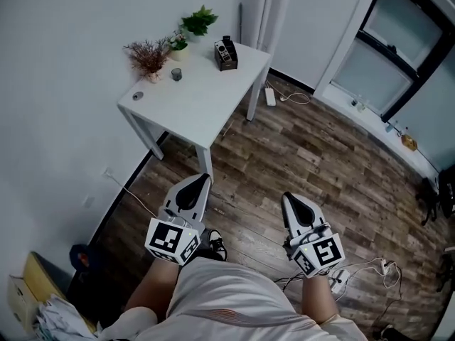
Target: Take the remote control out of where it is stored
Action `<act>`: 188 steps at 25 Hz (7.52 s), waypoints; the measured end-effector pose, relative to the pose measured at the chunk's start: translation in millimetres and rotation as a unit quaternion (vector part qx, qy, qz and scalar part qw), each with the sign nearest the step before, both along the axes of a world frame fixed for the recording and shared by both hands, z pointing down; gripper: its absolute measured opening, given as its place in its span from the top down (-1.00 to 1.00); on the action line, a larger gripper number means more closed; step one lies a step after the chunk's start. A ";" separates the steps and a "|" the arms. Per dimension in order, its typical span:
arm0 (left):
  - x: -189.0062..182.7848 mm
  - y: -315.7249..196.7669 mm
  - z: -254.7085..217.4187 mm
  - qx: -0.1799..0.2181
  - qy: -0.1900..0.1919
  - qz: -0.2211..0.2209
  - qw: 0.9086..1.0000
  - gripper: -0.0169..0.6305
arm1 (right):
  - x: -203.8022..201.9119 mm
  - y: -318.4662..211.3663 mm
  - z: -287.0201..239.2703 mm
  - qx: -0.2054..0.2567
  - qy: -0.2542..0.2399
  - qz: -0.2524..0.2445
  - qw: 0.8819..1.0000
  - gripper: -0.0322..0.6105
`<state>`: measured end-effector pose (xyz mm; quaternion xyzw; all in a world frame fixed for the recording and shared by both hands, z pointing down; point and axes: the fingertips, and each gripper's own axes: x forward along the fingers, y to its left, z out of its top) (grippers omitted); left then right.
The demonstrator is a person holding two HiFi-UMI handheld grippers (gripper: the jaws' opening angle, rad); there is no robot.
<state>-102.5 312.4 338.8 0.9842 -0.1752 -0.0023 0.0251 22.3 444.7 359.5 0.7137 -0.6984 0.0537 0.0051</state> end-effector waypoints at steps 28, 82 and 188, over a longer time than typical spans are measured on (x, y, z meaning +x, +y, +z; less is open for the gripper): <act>73.4 -206.5 9.8 -0.016 -0.021 -0.084 0.996 0.92 | 87.0 -247.2 22.3 -0.018 -0.036 -0.104 0.994 0.86; 127.2 -501.5 60.3 -0.065 -0.068 -0.084 0.992 0.92 | 266.1 -647.4 62.1 -0.093 0.066 0.065 0.991 0.63; -4.3 -492.5 66.4 -0.127 -0.006 -0.198 0.972 0.92 | -42.7 -583.5 234.6 -0.376 0.171 -0.371 0.831 0.26</act>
